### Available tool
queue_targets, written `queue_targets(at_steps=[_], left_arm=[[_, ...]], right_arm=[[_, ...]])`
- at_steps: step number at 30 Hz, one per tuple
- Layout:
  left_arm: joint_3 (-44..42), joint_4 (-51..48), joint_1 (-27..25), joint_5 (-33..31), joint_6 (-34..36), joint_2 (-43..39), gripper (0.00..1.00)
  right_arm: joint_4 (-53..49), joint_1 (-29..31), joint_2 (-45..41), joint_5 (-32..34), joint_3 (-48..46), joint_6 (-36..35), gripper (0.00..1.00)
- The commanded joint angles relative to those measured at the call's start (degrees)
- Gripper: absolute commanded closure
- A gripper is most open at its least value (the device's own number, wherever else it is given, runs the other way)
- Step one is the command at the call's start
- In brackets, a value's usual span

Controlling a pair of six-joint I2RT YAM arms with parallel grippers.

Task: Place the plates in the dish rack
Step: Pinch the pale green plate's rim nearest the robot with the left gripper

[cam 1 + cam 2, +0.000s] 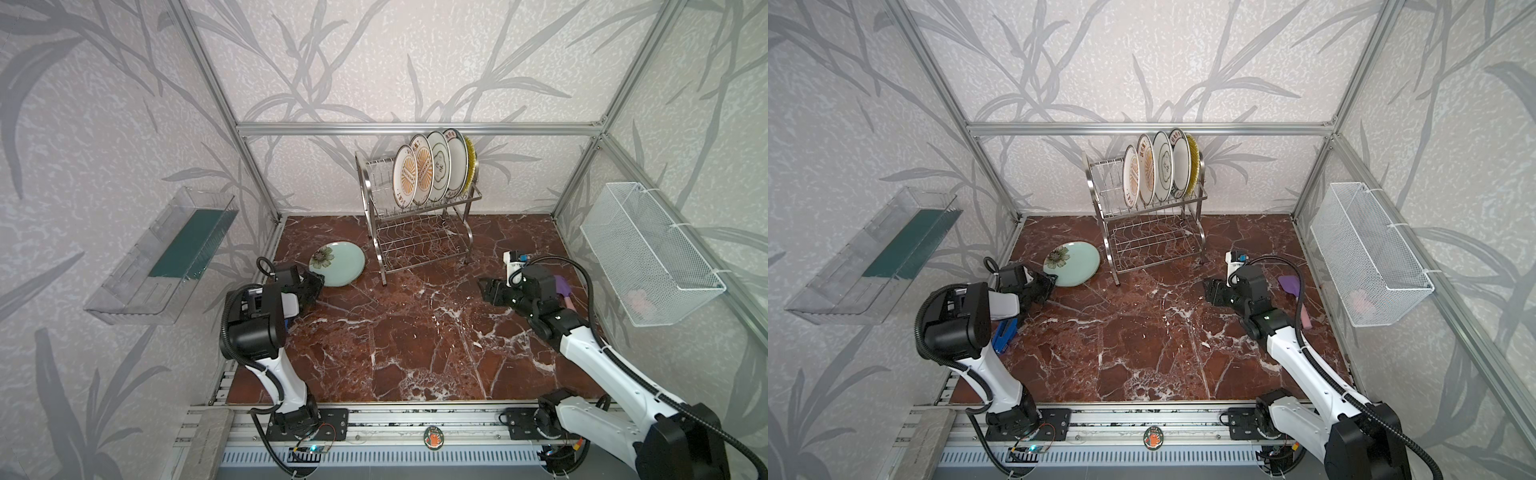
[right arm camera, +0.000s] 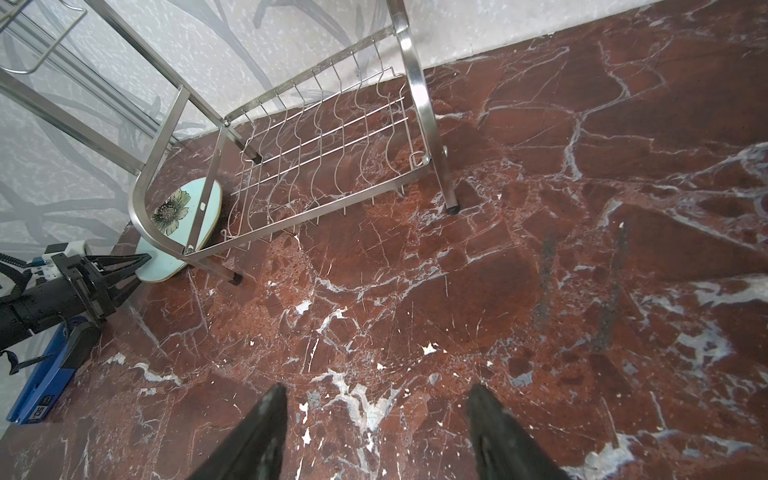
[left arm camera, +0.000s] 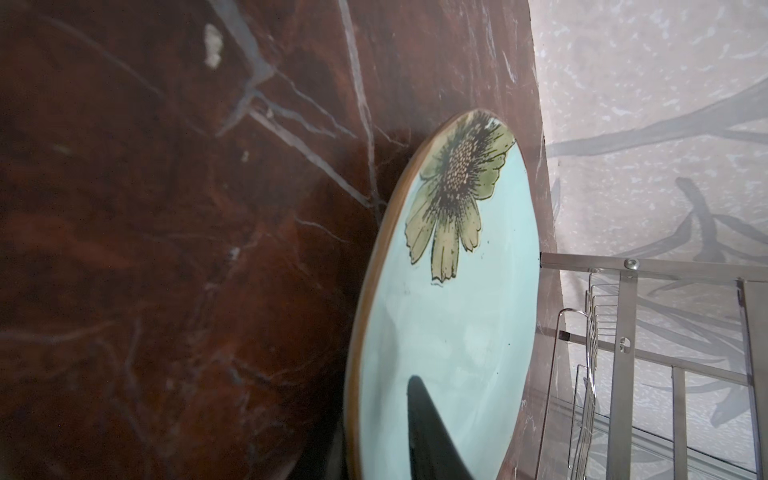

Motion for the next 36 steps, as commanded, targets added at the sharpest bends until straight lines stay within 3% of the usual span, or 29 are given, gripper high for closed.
queue_targets(at_steps=[1, 22, 36], left_arm=[[-1.72, -3.84, -0.17, -1.22, -0.65, 2.39, 0.78], [-1.38, -4.02, -0.18, -0.92, -0.31, 2.78, 0.84], [-1.76, -2.30, -0.18, -0.21, -1.12, 1.49, 0.96]], right_arm=[[-0.14, -0.43, -1.03, -0.43, -0.51, -0.35, 0.32], [1.40, -1.44, 0.63, -1.74, -0.36, -0.18, 0.32], [1.05, -2.04, -0.57, -2.09, -0.96, -0.09, 0.32]])
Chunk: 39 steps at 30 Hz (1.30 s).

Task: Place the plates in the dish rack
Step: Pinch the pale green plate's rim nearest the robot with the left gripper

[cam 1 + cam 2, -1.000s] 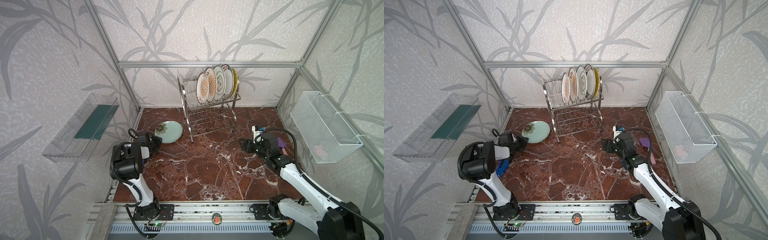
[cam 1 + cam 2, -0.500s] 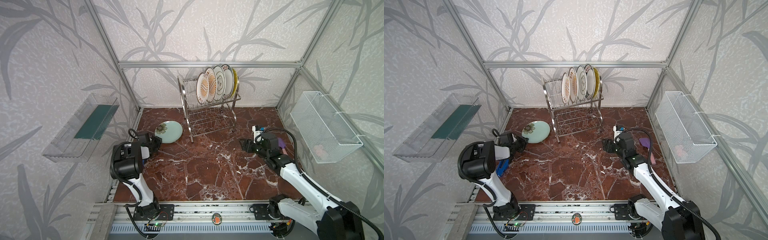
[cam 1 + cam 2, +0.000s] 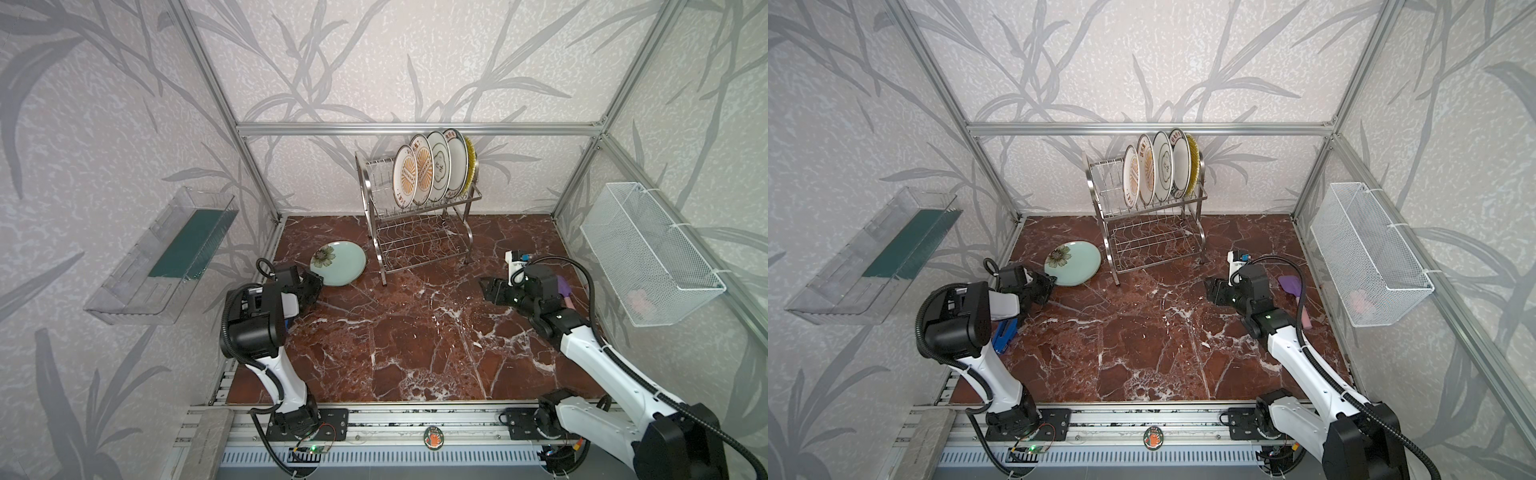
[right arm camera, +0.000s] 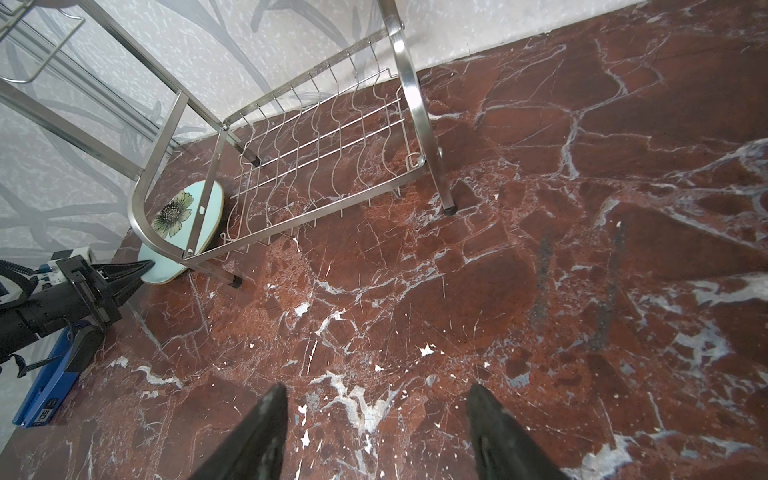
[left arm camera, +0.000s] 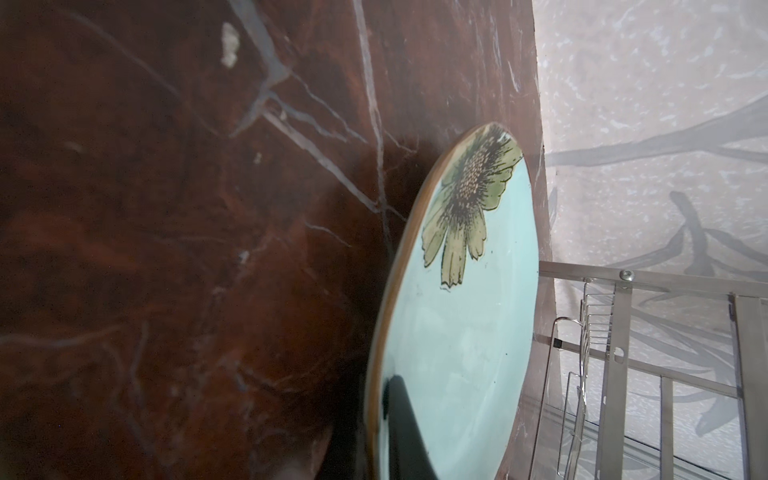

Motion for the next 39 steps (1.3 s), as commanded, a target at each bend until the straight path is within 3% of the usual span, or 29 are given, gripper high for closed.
queue_targets(at_steps=[1, 13, 39], left_arm=[[-2.02, -2.68, -0.24, -0.37, 0.04, 0.77, 0.97], [-3.49, -0.28, -0.26, -0.88, -1.88, -3.75, 1.00], [-3.44, -20.13, -0.34, -1.51, 5.47, -23.90, 1.00]], right_arm=[[0.71, -0.39, -0.99, -0.56, -0.84, -0.11, 0.32], [-0.20, -0.65, -2.88, -0.39, -1.38, -0.20, 0.33], [-0.09, -0.75, -5.30, -1.36, -2.70, 1.27, 0.33]])
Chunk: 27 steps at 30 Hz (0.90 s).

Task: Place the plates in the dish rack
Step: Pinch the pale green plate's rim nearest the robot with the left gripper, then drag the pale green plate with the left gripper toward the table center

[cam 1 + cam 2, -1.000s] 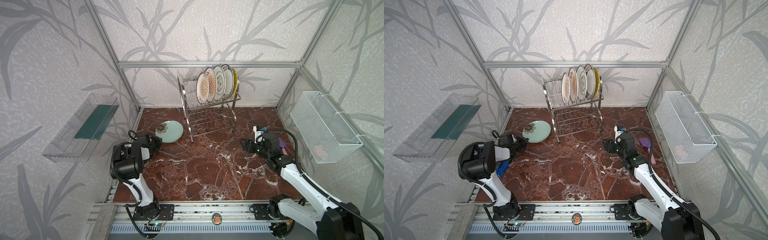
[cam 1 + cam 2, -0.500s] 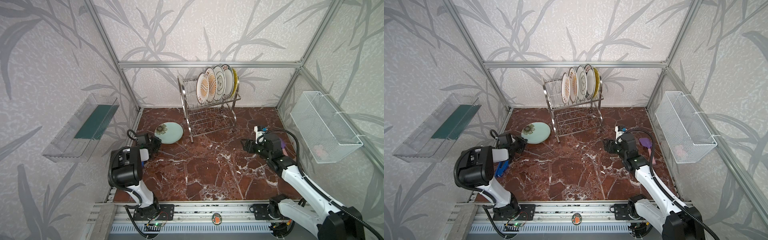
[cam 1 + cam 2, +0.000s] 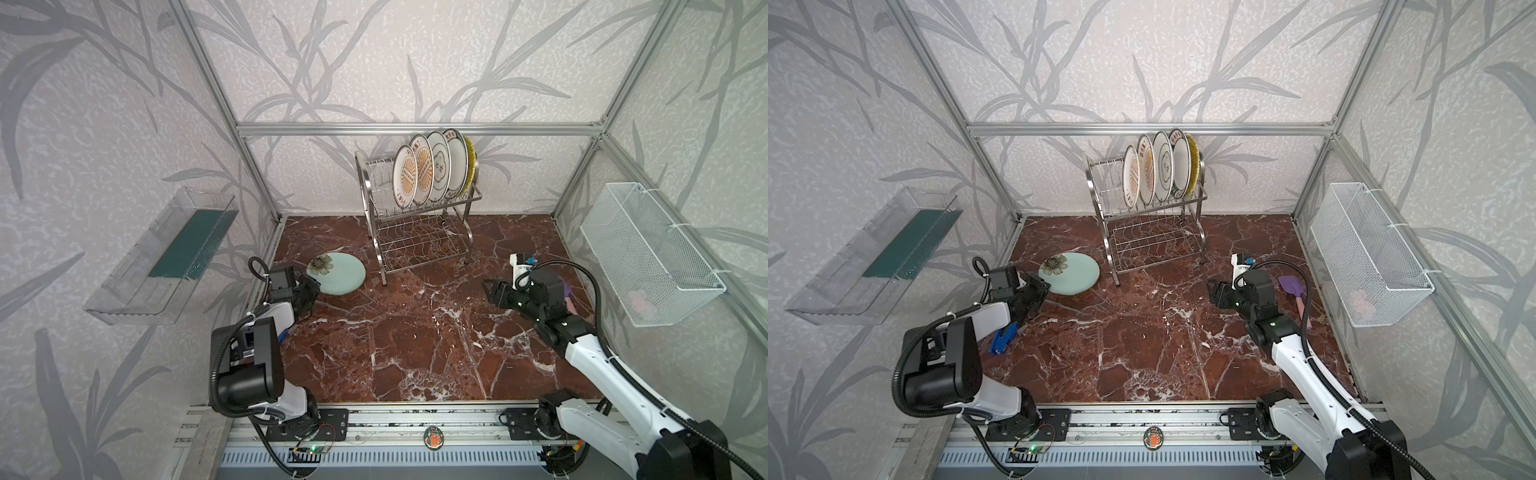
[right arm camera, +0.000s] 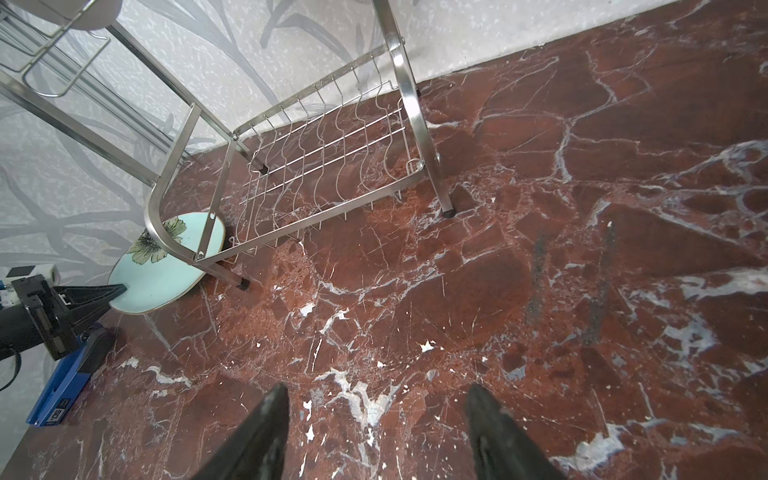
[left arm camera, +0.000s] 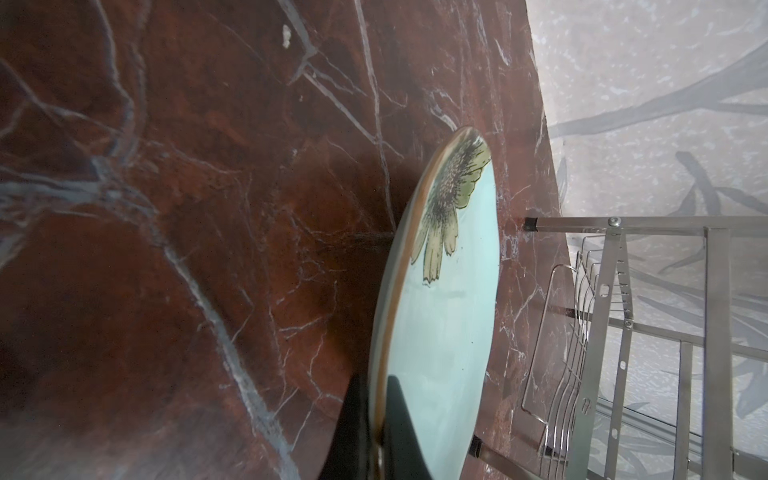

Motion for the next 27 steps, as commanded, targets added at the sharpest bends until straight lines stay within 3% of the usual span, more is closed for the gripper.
queue_targets(at_steps=[1, 27], left_arm=[[0.29, 0.39, -0.13, 1.29, 0.96, -4.31, 1.00], [-2.27, -11.30, -0.13, 4.92, 0.58, -24.47, 1.00]], right_arm=[[0.25, -0.24, -1.27, -0.77, -0.71, 0.84, 0.33], [3.72, -0.20, 1.35, -4.06, -0.81, 2.92, 0.33]])
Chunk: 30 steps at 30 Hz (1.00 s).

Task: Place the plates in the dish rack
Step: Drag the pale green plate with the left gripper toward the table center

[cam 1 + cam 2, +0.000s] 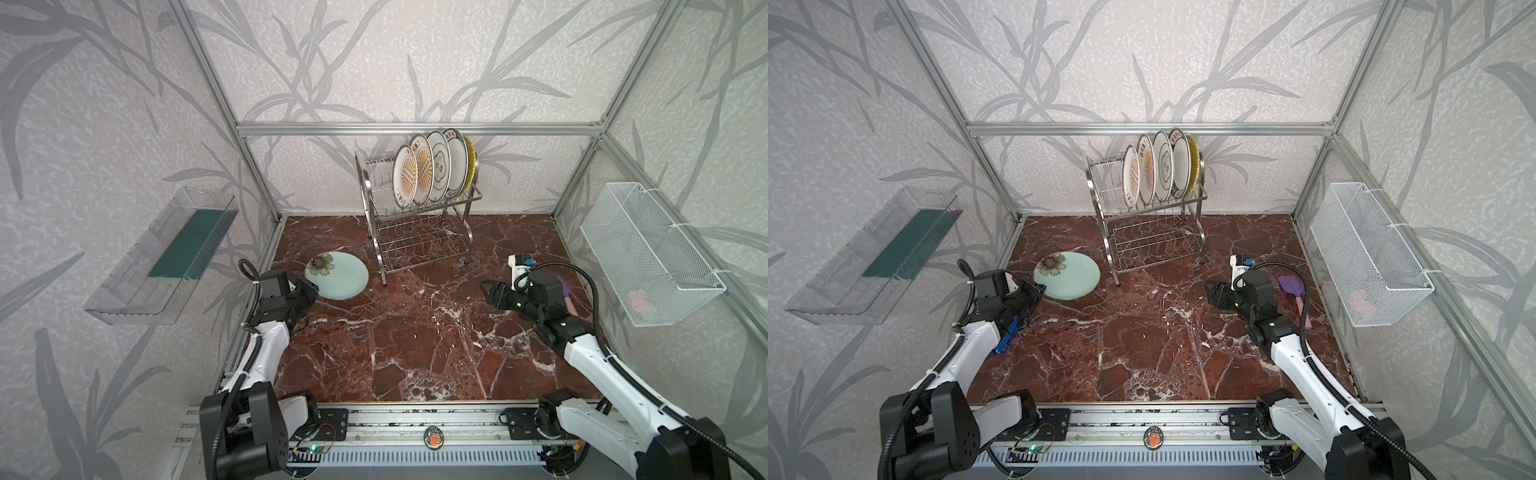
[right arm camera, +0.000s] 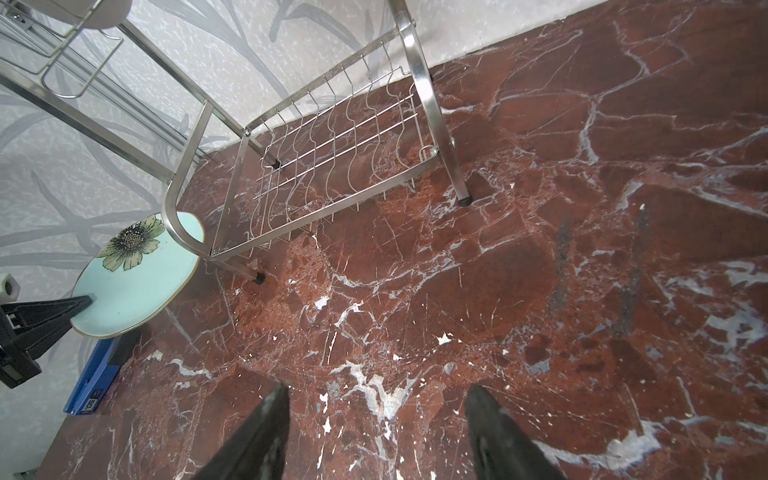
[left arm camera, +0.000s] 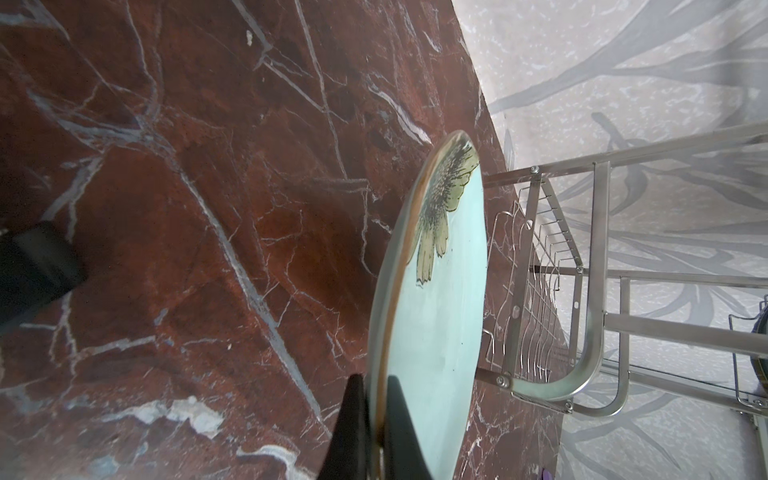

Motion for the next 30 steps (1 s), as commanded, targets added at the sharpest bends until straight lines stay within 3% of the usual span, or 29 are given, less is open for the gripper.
queue_targets(at_steps=[1, 30], left_arm=[[0.22, 2.83, -0.13, 2.90, -1.82, -4.55, 1.00], [2.21, -6.73, -0.31, 12.82, -3.03, -15.00, 1.00]], right_arm=[[2.26, -0.22, 0.65, -1.37, 0.00, 0.48, 0.34], [8.20, -0.22, 6.11, -4.05, 1.94, 2.43, 0.33]])
